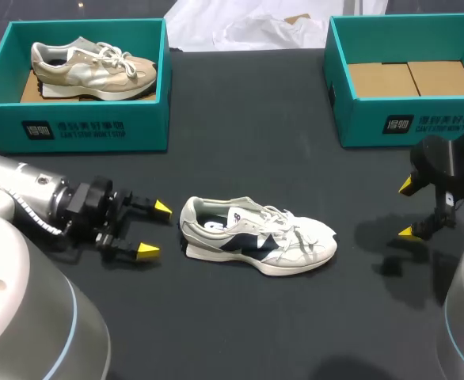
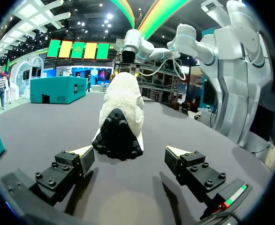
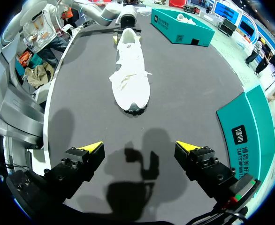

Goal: Take the shoe out of the shoebox, open the shoe tongue, remove and reinsert the insole, then place the shoe into the shoebox

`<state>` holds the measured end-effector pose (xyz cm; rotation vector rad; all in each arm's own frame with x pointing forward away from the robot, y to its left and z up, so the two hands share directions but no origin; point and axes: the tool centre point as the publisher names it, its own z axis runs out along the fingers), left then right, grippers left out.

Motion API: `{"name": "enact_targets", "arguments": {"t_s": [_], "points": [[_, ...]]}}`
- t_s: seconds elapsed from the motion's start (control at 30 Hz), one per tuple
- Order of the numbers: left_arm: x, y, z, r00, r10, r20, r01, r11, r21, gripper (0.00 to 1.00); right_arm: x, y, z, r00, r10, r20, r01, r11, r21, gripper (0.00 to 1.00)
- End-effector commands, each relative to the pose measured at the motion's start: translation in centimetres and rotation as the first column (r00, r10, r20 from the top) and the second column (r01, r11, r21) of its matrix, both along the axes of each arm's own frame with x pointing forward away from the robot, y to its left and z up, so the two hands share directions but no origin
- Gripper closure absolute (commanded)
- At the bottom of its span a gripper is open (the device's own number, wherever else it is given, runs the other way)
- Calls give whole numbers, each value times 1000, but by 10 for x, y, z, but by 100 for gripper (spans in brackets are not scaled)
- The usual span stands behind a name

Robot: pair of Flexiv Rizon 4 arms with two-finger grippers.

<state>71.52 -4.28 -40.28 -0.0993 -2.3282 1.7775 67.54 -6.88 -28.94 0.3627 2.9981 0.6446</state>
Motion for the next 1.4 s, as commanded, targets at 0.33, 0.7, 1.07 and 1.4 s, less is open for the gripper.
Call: {"name": "enact_targets", "arguments": {"t_s": [0.33,0.7,1.07,1.4], "points": [[8,-18,-5,1000,4,15,-3,1000,-4,0,-2,0,0,1000,-1,3,1,1000,-1,0],[12,-29,-4,1000,-8,18,8,1000,-5,0,-2,0,0,1000,-1,3,1,1000,-1,0],[11,-41,-4,999,-28,17,28,1000,-2,0,-2,0,0,1000,-1,3,1,1000,-1,0],[6,-49,-4,999,-42,17,42,999,-5,0,-2,0,0,1000,-1,3,1,1000,-1,0]]}}
